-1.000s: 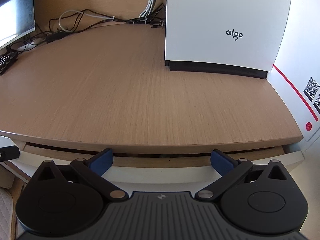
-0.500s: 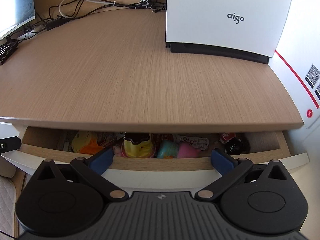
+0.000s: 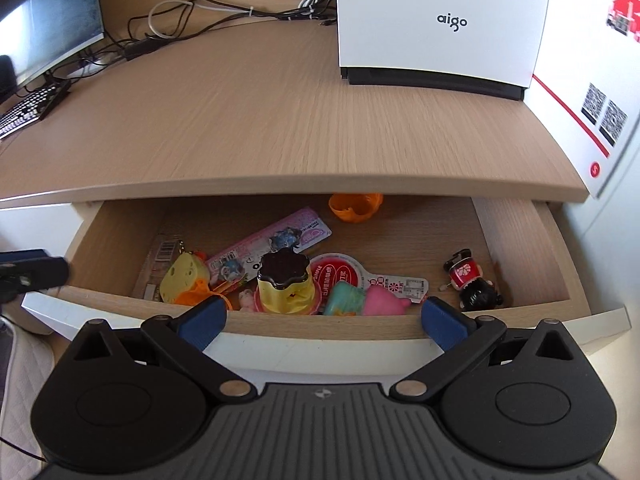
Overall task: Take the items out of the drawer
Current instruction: 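Grasp the pink Volcano candy packet in the drawer with the left tool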
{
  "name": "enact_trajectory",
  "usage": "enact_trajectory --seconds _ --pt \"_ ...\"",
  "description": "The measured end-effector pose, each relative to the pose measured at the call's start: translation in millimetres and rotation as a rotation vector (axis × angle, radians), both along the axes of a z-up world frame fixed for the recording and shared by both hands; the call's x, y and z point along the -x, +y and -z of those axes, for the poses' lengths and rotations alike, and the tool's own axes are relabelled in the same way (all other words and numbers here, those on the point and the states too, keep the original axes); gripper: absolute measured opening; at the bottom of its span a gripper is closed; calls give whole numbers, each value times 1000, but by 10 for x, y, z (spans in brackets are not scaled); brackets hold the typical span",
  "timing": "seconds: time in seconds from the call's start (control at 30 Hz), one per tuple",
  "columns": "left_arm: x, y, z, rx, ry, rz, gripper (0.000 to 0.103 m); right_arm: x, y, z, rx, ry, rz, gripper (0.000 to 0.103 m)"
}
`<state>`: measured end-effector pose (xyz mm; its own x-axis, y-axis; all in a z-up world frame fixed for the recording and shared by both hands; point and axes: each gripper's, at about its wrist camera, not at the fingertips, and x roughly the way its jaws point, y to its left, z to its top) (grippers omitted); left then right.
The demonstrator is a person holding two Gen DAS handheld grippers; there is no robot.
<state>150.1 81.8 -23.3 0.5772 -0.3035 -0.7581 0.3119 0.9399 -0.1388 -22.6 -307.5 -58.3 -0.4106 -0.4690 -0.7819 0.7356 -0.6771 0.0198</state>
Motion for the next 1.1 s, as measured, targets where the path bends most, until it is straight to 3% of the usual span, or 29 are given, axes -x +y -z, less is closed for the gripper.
enact_trajectory --seconds 0.17,0.53,0.7,0.8,0.9,1.1 --pt "92 -186 114 -47 61 74 43 -45 76 -25 3 -18 0 103" --pt "264 -200 157 -39 169 140 43 -165 234 -61 -25 -57 19 103" --pt "259 -198 129 -42 215 224 43 -168 275 -105 -63 -100 -63 103" --pt "170 -280 47 -84 129 292 43 -188 322 -107 -55 -92 -96 103" --pt "-28 -462 43 -117 95 368 43 -156 356 -137 -49 -98 -76 101" --pt "-500 -870 401 -169 176 484 43 158 377 -335 -17 -43 24 97"
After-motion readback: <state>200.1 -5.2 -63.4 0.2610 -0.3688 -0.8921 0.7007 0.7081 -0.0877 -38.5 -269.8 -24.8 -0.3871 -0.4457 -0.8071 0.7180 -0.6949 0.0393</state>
